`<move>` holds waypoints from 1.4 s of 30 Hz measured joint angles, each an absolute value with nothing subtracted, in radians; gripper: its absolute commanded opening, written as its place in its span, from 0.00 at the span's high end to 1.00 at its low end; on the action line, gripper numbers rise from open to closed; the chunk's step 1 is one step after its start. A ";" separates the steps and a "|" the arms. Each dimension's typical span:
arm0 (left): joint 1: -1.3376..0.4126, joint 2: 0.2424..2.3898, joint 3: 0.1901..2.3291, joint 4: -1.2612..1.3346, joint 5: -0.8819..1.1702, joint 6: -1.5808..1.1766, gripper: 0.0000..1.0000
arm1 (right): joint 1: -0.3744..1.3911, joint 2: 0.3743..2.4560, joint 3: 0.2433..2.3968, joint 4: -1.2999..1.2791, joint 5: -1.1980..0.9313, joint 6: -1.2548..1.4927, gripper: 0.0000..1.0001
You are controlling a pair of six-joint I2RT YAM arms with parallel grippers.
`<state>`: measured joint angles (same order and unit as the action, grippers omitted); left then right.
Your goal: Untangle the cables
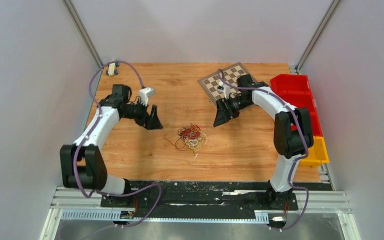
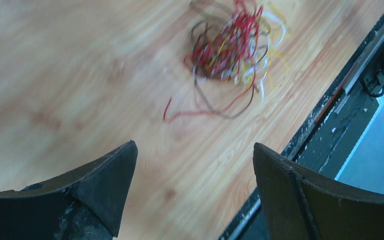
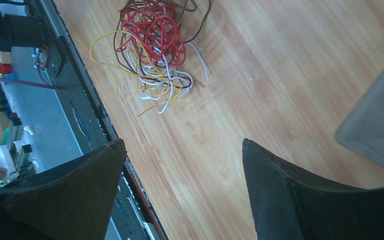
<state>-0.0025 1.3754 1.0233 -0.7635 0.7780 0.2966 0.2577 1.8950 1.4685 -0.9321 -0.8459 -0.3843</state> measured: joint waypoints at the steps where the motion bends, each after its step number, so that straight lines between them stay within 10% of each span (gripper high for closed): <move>1: -0.040 1.415 1.059 -0.746 0.786 0.288 0.10 | 0.267 1.899 1.452 -0.908 -0.849 -0.356 0.16; 13: -0.258 1.883 1.210 -0.517 0.847 0.078 0.21 | 0.451 2.075 1.409 -0.663 -0.870 -0.132 0.24; 19: -0.293 1.935 1.209 -0.437 0.859 -0.030 0.83 | 0.493 2.099 1.399 -0.629 -0.862 -0.082 0.49; 21: -0.295 1.950 1.206 -0.436 0.860 -0.050 0.98 | 0.493 2.106 1.398 -0.621 -0.842 -0.068 0.72; 26: -0.241 1.905 1.156 -0.443 0.868 -0.070 1.00 | 0.451 2.104 1.381 -0.635 -0.760 -0.079 1.00; 42: 0.296 1.552 1.545 -0.696 0.705 0.026 1.00 | 0.277 1.969 1.328 -0.752 -0.435 -0.353 1.00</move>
